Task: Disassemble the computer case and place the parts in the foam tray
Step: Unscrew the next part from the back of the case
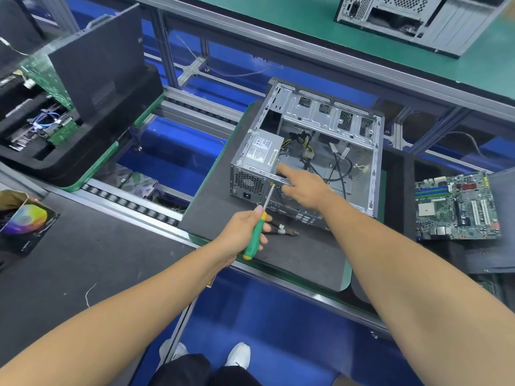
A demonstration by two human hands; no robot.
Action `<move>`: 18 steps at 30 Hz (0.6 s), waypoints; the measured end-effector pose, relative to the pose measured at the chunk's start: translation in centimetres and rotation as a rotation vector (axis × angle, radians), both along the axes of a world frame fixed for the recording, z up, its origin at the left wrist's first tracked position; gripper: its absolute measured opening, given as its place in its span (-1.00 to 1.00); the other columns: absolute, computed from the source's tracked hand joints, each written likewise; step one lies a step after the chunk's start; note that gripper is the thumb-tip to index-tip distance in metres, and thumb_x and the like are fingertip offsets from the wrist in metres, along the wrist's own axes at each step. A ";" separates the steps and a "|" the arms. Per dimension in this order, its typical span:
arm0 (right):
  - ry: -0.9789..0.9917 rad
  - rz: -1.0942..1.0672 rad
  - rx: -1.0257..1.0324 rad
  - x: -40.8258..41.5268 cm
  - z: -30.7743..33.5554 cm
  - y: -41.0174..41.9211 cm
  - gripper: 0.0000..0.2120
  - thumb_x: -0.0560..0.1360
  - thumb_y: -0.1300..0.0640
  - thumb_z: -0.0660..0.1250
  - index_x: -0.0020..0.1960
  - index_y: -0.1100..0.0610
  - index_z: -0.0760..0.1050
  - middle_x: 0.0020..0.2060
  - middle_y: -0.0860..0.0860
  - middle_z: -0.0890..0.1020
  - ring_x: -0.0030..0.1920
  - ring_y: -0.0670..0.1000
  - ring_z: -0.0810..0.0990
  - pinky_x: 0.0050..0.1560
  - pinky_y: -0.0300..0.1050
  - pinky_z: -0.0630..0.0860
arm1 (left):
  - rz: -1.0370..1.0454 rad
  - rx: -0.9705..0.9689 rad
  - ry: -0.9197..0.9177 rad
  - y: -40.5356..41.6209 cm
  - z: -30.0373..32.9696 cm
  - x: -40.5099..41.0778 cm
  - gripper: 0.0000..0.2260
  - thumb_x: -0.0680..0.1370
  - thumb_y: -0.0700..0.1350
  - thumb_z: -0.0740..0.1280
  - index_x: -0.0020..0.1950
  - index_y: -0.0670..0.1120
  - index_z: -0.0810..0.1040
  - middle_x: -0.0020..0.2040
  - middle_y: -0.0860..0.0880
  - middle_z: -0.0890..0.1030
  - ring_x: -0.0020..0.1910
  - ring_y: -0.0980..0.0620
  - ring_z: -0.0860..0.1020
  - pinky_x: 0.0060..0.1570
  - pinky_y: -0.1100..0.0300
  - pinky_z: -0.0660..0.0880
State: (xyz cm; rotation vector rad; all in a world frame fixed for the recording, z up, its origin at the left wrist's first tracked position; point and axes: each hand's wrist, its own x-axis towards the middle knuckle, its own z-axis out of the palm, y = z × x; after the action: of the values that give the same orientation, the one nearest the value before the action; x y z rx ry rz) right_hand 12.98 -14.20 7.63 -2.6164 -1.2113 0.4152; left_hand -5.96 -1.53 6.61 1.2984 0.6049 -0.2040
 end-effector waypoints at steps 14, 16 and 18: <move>0.004 0.010 -0.004 0.5 -0.4 0.0 -0.64 0.53 0.11 0.16 0.31 -0.08 0.27 -0.32 0.07 0.56 -0.31 0.11 0.53 -0.28 -0.01 0.43 | 0.142 0.030 0.013 0.3 -0.8 0.3 -0.65 0.56 0.09 0.48 0.00 -0.19 0.52 -0.07 -0.15 0.63 -0.27 0.03 0.70 -0.33 0.09 0.64; 0.002 0.013 0.003 0.5 -0.4 -0.1 -0.64 0.53 0.12 0.17 0.31 -0.08 0.27 -0.33 0.05 0.54 -0.32 0.08 0.51 -0.31 -0.03 0.38 | 0.094 0.013 0.041 0.1 -0.8 0.1 -0.60 0.63 0.17 0.33 0.05 -0.19 0.60 -0.10 -0.07 0.63 -0.30 0.05 0.68 -0.33 0.13 0.63; 0.005 0.011 0.005 0.5 -0.5 -0.1 -0.65 0.53 0.12 0.18 0.29 -0.09 0.26 -0.34 0.04 0.53 -0.33 0.07 0.51 -0.33 -0.04 0.38 | 0.071 -0.033 0.079 0.1 -0.6 0.1 -0.54 0.66 0.22 0.23 0.10 -0.16 0.67 -0.17 0.00 0.62 -0.34 0.08 0.61 -0.37 0.18 0.58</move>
State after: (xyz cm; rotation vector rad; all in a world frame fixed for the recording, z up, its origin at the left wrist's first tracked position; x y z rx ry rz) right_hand 13.53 -14.29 7.17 -2.6044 -1.2242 0.4196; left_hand -5.82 -1.44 6.04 1.2390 0.7113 -0.2065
